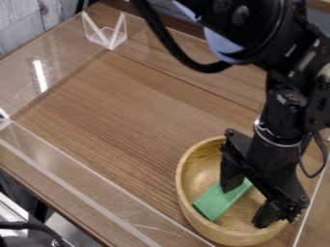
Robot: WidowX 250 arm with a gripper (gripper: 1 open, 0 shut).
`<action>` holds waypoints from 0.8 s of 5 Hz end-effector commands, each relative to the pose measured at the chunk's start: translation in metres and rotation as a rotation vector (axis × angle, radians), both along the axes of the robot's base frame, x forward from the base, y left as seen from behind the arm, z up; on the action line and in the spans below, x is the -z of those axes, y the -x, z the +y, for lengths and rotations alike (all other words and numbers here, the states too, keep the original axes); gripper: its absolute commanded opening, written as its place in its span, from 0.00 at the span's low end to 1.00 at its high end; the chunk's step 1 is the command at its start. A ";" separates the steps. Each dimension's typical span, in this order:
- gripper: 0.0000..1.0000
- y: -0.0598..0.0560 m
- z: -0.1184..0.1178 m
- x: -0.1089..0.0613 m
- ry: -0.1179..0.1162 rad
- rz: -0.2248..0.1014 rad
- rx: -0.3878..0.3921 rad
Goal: Remove the green block from inside the brown bowl and put it on the table
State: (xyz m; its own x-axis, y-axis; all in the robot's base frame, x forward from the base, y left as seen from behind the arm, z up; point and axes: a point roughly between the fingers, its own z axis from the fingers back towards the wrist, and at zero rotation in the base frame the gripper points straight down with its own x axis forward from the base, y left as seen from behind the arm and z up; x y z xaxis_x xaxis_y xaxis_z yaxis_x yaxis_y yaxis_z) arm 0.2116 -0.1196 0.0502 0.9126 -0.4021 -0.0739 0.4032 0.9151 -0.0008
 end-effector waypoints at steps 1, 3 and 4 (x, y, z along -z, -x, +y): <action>0.00 -0.004 0.000 -0.006 0.019 -0.019 -0.017; 0.00 -0.001 0.000 -0.015 0.021 0.011 -0.056; 0.00 0.001 0.000 -0.021 0.019 0.027 -0.066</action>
State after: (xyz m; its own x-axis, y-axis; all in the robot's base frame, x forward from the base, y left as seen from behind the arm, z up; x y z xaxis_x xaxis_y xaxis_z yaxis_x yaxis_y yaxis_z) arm 0.2003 -0.1164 0.0554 0.9240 -0.3470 -0.1610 0.3487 0.9371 -0.0185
